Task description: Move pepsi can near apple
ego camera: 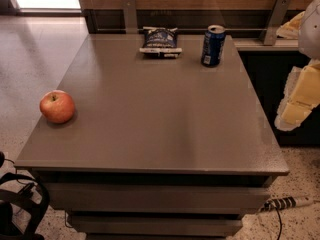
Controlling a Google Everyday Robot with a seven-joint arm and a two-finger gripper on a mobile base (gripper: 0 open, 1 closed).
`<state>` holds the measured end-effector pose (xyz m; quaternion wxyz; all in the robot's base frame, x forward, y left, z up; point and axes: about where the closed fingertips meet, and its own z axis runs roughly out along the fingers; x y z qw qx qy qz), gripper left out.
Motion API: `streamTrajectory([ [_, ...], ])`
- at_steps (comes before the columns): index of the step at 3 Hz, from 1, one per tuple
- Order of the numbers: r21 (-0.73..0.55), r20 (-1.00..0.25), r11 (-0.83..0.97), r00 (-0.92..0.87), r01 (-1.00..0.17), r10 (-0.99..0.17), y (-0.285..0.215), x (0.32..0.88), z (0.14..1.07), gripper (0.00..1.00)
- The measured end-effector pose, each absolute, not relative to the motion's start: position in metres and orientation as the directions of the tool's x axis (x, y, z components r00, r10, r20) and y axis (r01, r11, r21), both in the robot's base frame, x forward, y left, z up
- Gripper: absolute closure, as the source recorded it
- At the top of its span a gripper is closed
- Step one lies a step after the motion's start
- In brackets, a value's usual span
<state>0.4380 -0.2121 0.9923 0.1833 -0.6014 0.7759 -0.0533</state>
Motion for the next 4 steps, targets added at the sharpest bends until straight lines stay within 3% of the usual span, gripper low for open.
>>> streamTrajectory([
  [2,-0.316,-0.241,0.276,-0.205,-0.907,-0.949,-0.213,0.447,0.998,0.00],
  [4,-0.333,-0.466,0.412,-0.232,-0.848,-0.854,-0.227,0.504,1.003,0.00],
])
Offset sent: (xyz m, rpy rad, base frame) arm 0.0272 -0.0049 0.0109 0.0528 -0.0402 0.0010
